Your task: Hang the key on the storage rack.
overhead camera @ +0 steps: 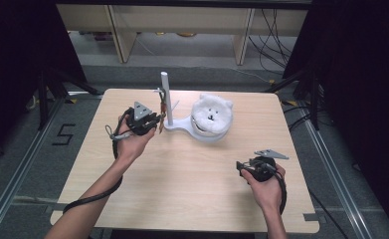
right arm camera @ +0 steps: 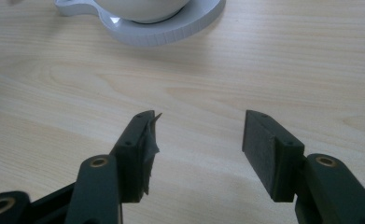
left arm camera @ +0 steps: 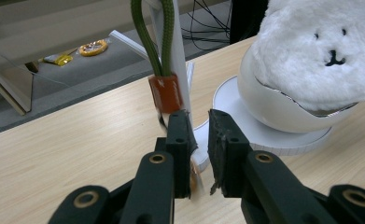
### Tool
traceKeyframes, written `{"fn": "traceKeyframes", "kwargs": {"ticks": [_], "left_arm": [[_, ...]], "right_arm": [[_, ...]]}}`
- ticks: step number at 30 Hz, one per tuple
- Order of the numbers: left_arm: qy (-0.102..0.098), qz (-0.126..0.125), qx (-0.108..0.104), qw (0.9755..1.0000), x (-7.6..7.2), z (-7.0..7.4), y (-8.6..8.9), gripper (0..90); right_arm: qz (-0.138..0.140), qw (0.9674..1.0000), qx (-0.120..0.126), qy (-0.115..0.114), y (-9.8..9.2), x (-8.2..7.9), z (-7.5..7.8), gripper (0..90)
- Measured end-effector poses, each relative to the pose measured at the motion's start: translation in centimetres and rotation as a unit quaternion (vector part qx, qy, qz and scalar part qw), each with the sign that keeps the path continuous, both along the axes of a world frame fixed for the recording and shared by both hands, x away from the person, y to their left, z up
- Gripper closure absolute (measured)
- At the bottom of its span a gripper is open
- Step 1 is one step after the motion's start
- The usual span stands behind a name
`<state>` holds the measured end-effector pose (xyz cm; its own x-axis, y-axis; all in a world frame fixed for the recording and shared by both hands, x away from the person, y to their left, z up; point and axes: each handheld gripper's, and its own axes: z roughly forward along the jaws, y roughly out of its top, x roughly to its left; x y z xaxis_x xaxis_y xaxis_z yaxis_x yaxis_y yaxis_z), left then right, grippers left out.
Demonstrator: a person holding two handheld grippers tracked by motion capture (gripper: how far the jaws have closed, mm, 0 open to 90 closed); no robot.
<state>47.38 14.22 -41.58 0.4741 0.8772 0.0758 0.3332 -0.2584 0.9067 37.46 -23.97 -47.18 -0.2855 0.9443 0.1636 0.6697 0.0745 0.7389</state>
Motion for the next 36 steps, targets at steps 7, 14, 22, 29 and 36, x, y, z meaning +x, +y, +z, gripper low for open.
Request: {"fn": "traceKeyframes", "kwargs": {"ticks": [7,14,22,29,36], "left_arm": [[0.005,-0.008,-0.004,0.9999,-0.2,-0.3,0.6,73.6],[0.018,-0.024,-0.019,0.9994,-1.4,-1.1,3.0,62.6],[0.03,-0.023,-0.041,0.9985,-3.7,-2.6,6.7,48.0],[0.028,-0.001,-0.058,0.9979,-6.0,-4.3,9.2,40.2],[0.025,0.016,-0.078,0.9966,-8.5,-6.8,10.9,37.7]], "right_arm": [[0.004,1.0,0.0,-0.001,0.1,0.0,0.0,45.5],[0.005,1.0,0.005,-0.006,0.0,0.0,0.0,45.6],[0.002,1.0,0.005,-0.006,0.0,0.1,-0.3,45.6],[-0.002,1.0,-0.008,-0.004,0.1,0.1,-0.4,45.6],[0.004,1.0,0.001,0.0,0.1,0.0,-0.7,45.5]]}}
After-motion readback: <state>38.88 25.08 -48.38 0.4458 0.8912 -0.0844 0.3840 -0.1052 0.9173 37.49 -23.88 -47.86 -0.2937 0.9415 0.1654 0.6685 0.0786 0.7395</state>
